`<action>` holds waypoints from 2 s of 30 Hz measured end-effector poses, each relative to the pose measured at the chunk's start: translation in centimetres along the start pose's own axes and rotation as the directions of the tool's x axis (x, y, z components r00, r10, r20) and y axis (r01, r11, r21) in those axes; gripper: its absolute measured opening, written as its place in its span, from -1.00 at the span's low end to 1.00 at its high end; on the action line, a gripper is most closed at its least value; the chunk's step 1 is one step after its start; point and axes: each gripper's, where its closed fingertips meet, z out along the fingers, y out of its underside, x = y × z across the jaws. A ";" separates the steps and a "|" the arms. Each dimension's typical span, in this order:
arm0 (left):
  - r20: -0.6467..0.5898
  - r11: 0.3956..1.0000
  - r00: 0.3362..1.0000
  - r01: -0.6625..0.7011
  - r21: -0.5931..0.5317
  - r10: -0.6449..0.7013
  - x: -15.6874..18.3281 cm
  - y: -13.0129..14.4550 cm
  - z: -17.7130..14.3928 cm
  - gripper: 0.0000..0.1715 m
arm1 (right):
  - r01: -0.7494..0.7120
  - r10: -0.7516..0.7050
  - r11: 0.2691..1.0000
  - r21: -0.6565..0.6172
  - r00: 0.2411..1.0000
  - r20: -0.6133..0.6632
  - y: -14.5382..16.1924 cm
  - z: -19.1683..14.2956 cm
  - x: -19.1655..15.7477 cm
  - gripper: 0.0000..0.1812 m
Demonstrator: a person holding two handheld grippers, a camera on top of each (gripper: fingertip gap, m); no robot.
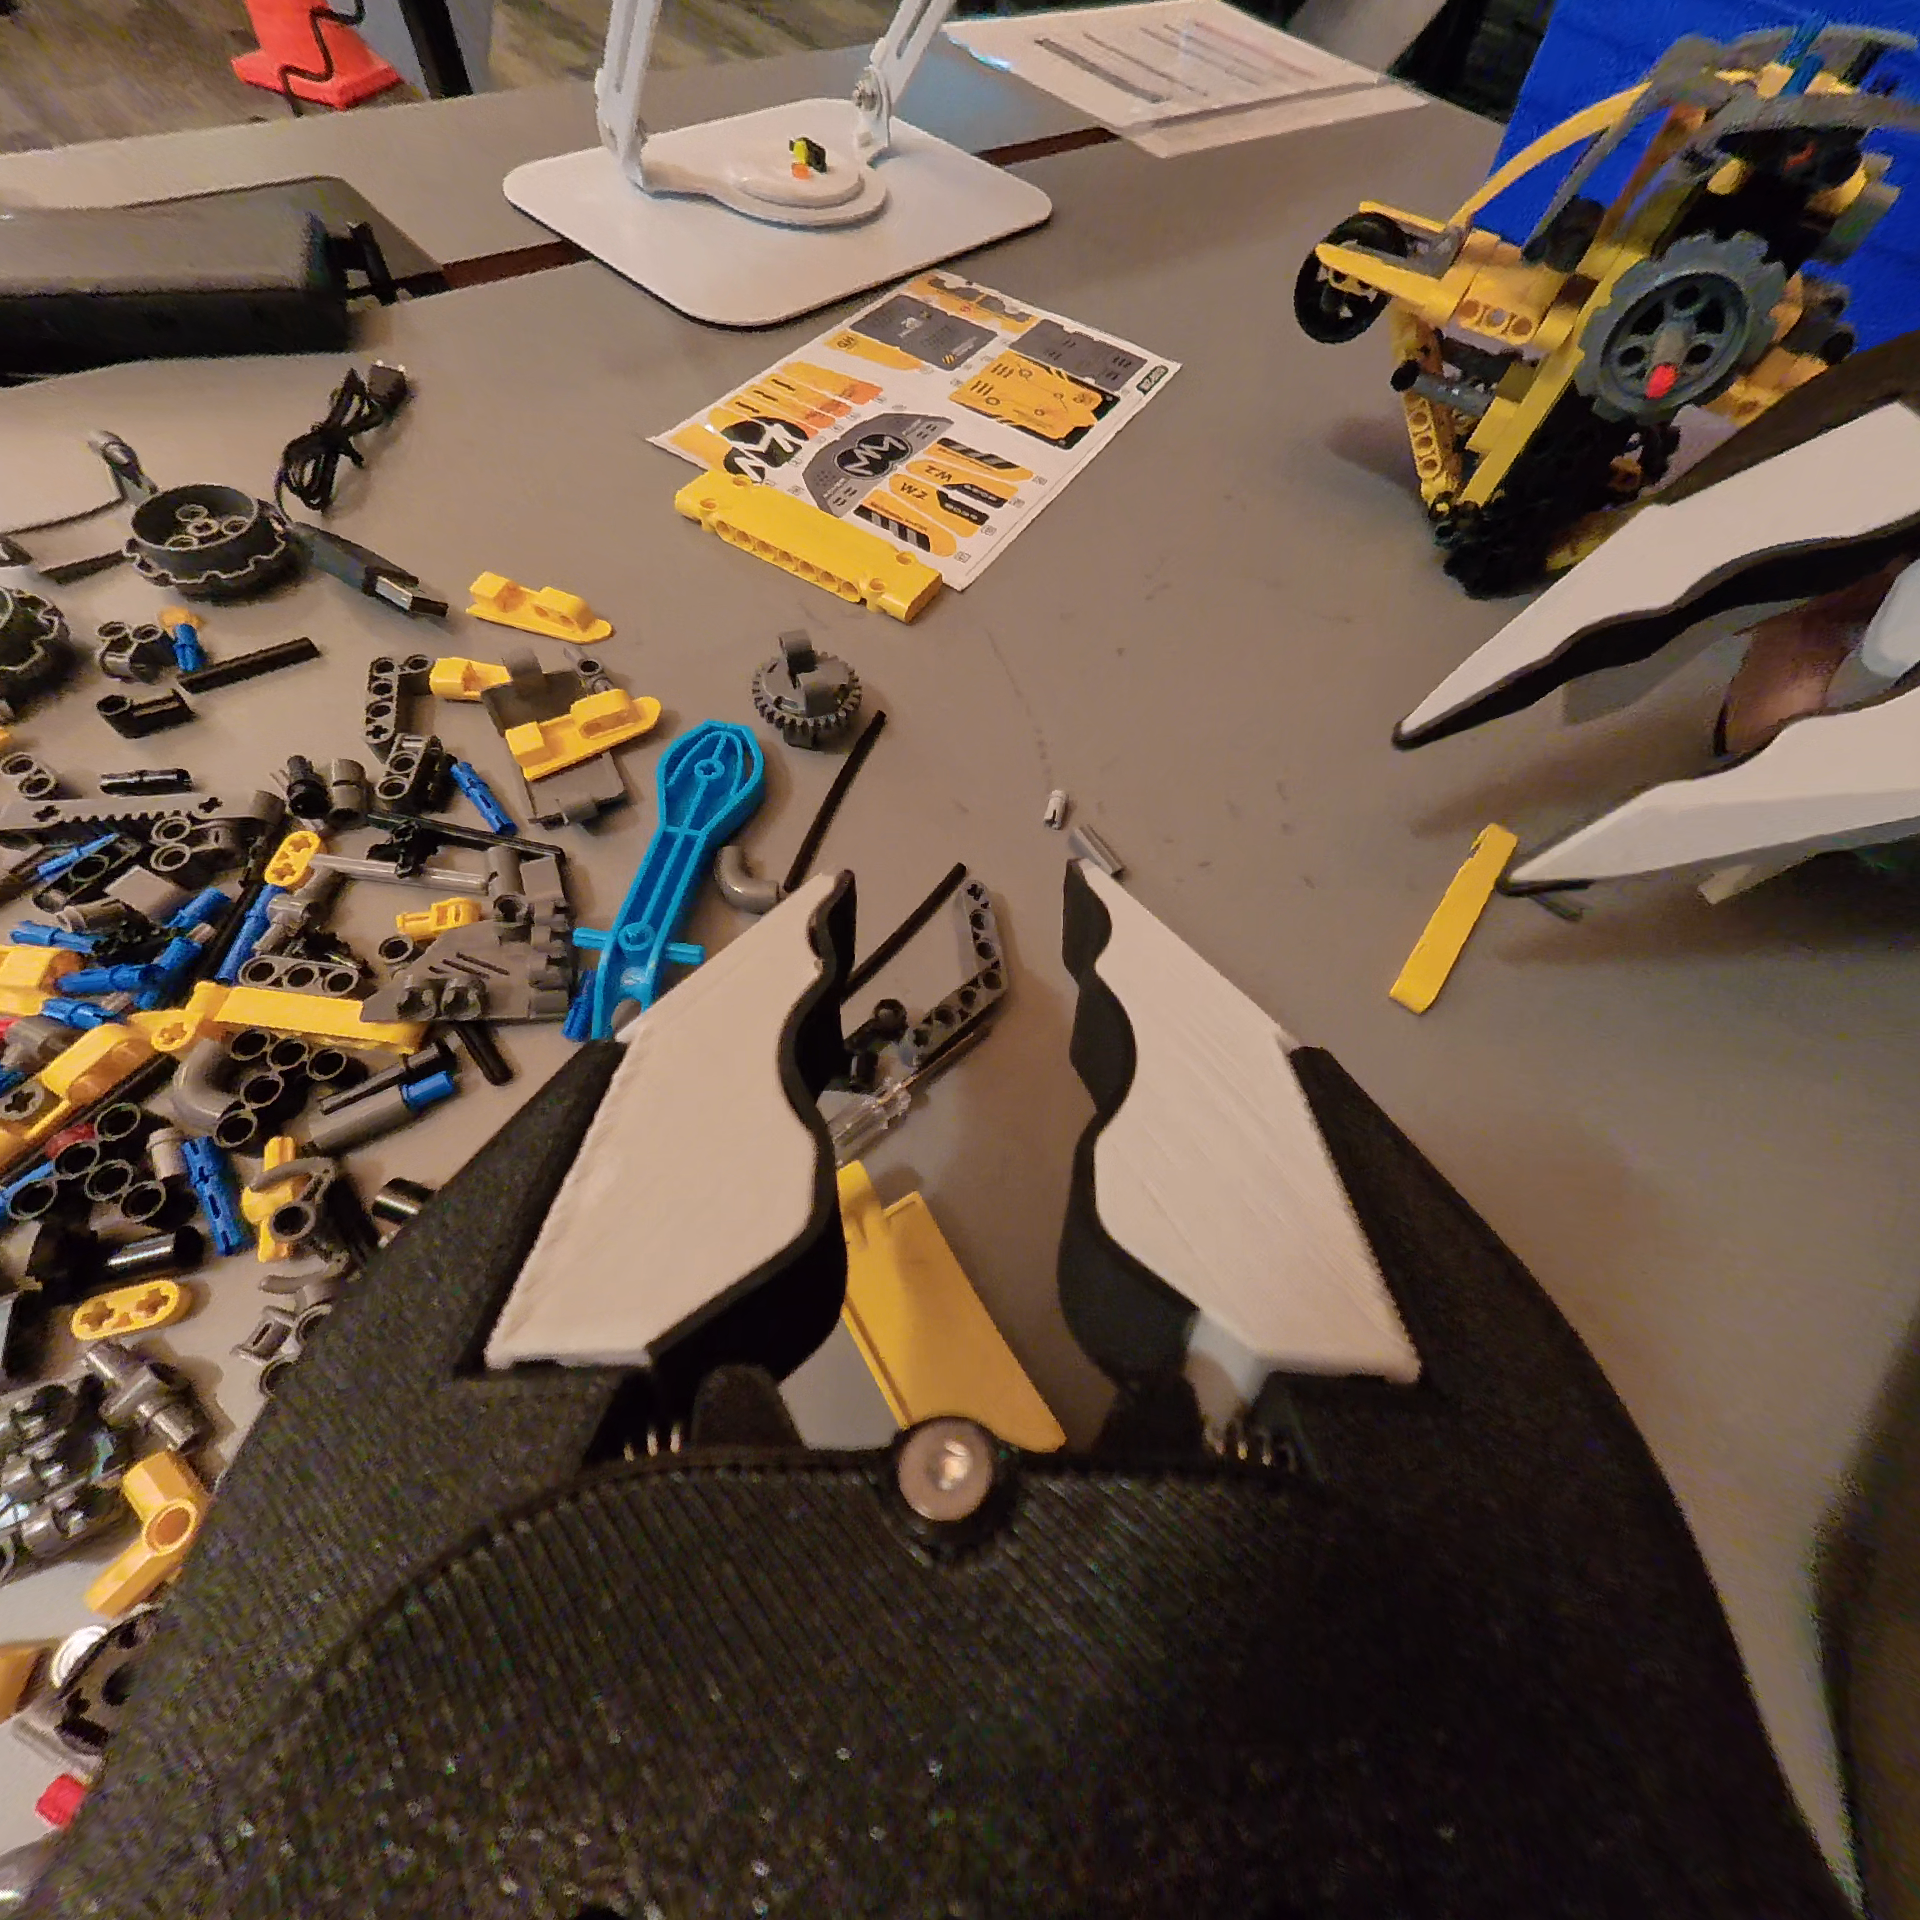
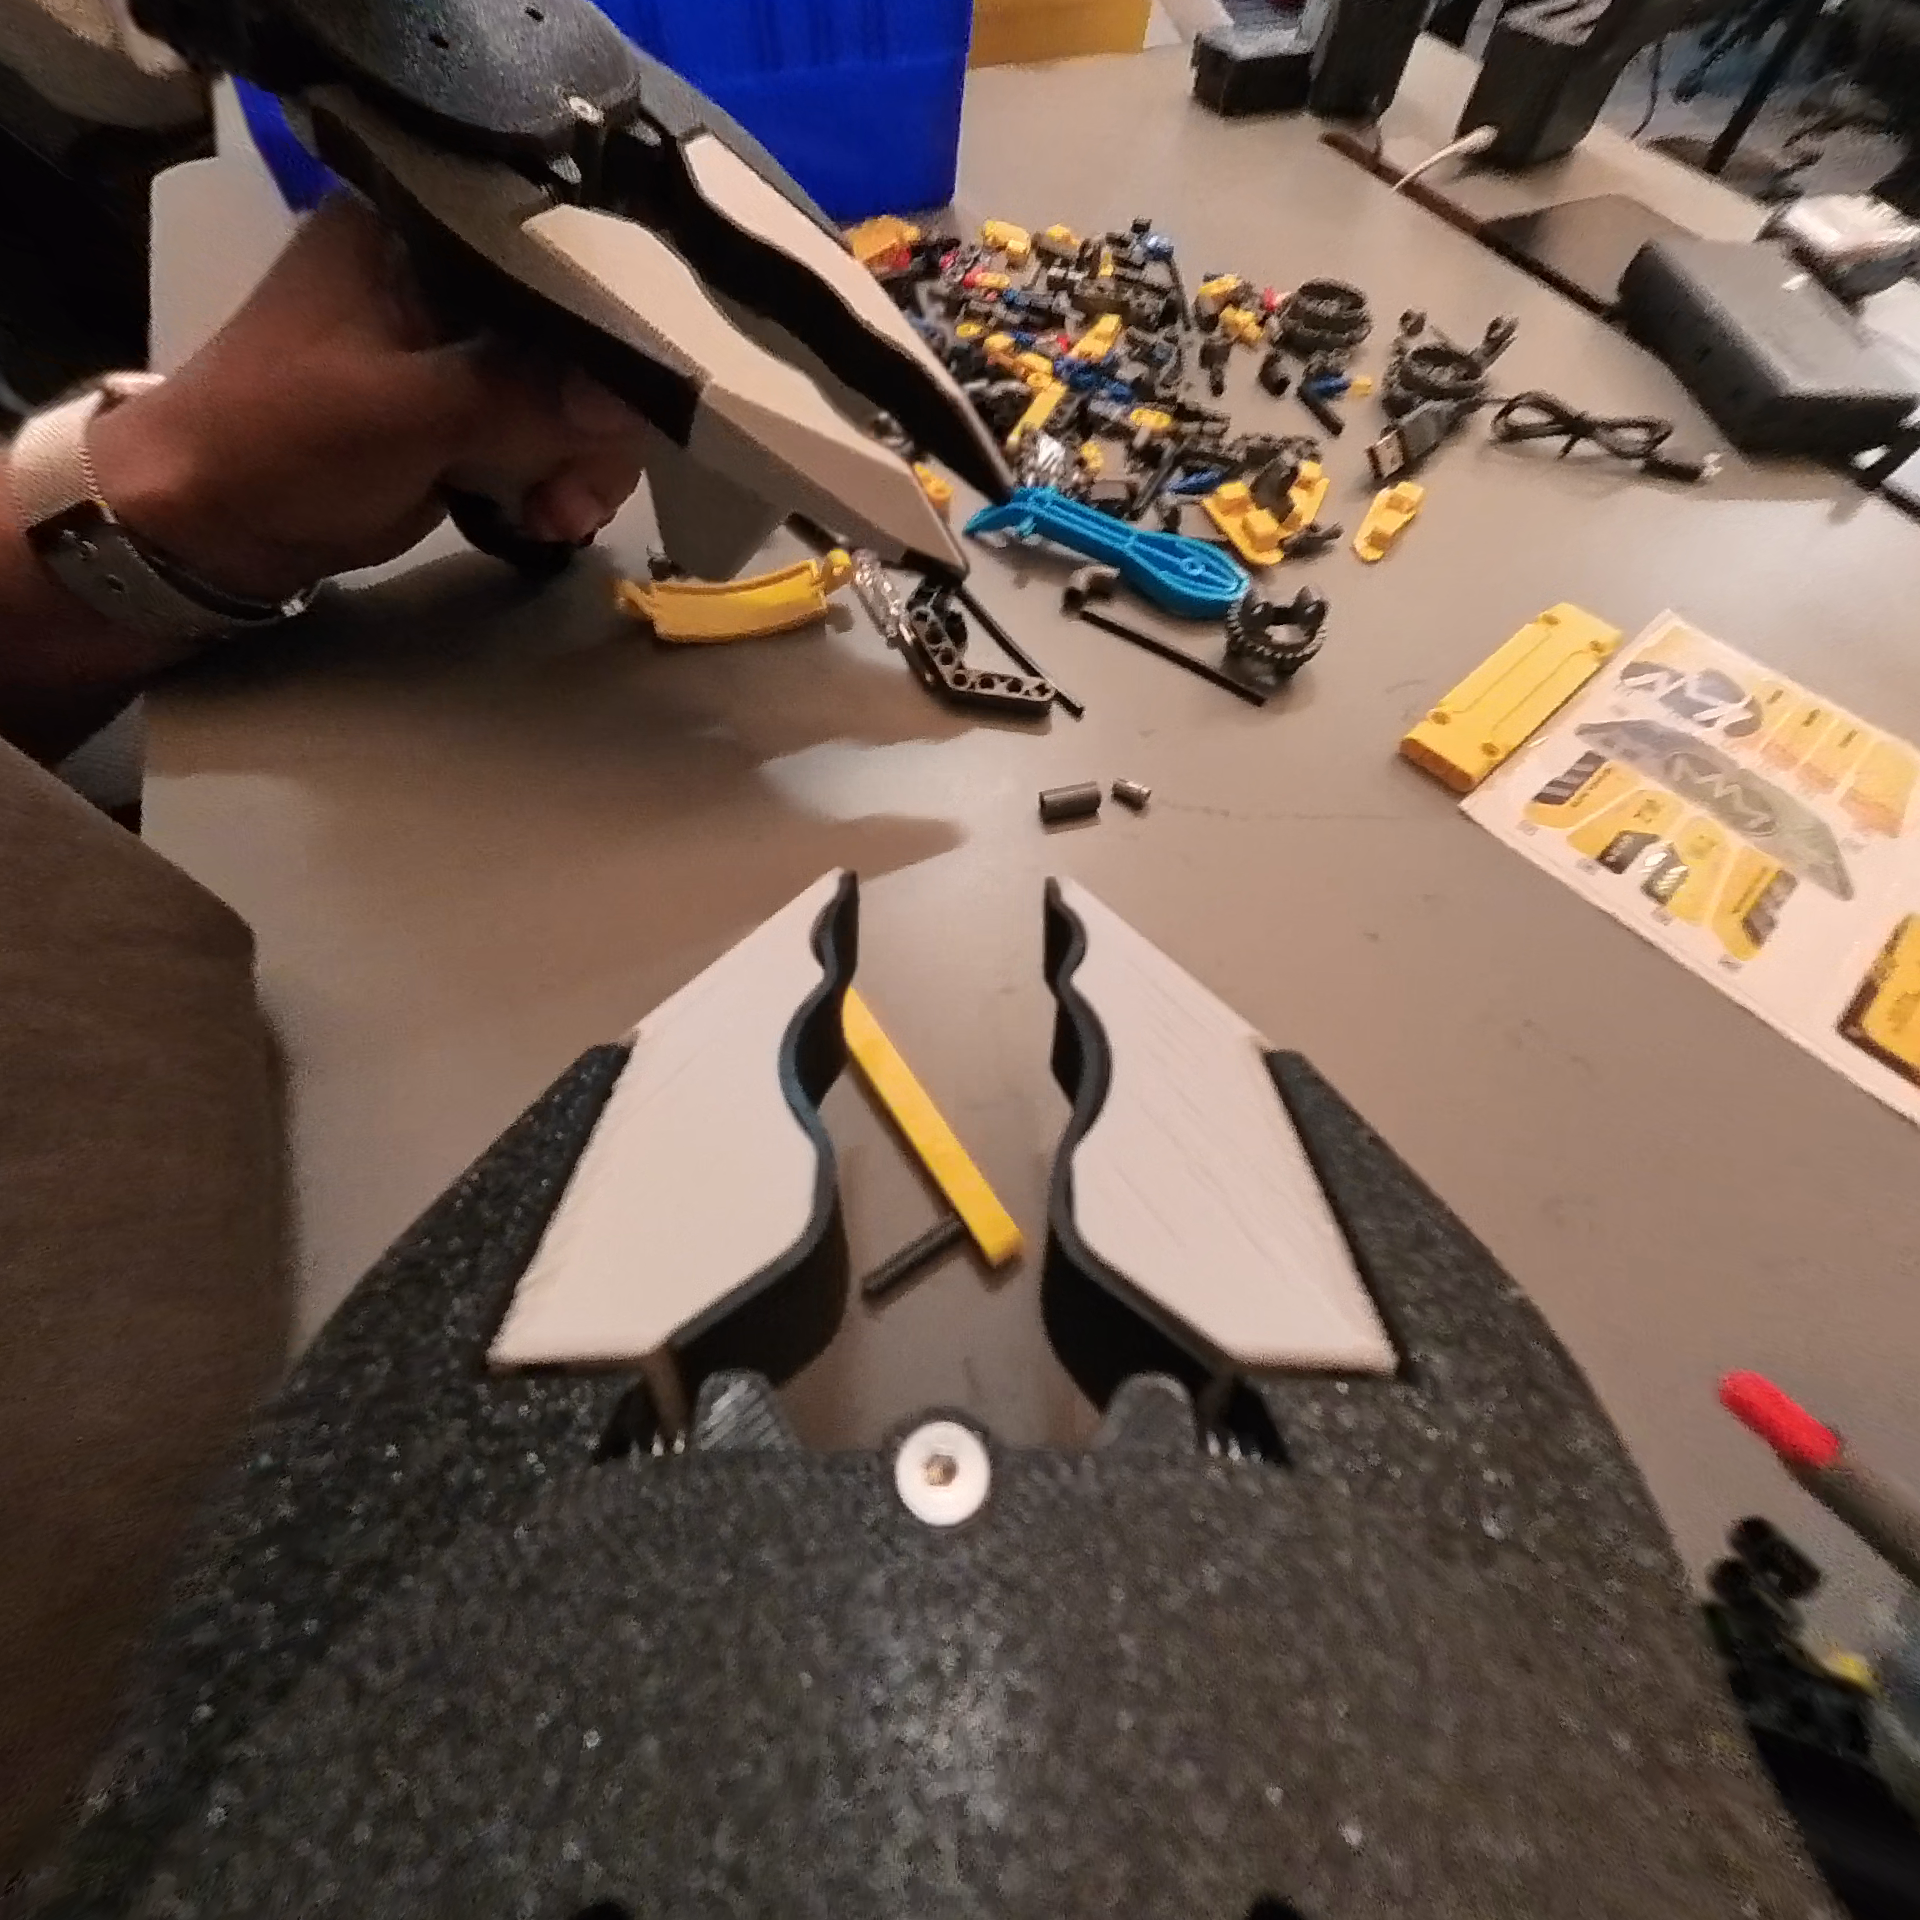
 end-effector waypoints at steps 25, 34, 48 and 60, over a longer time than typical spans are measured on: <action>0.358 0.990 0.934 -0.060 0.130 0.010 -6.8 -5.0 -8.5 -0.70 | 0.067 -0.029 0.973 0.219 0.985 -0.169 -3.3 -4.8 1.7 -0.69; 0.432 0.998 0.901 0.058 -0.030 -0.039 -16.0 -6.1 -12.6 -0.98 | 0.039 -0.010 0.974 0.222 0.991 -0.131 -3.3 -4.4 1.4 -0.68; 0.424 0.878 0.892 0.325 -0.351 -0.160 -21.2 3.5 -6.0 -0.82 | 0.023 0.002 0.977 0.211 0.993 -0.119 -3.1 -4.1 1.5 -0.66; 0.425 0.862 0.876 0.383 -0.331 -0.227 -22.2 4.4 -5.0 -0.89 | 0.026 0.000 0.980 0.195 0.992 -0.128 -2.8 -3.9 1.7 -0.66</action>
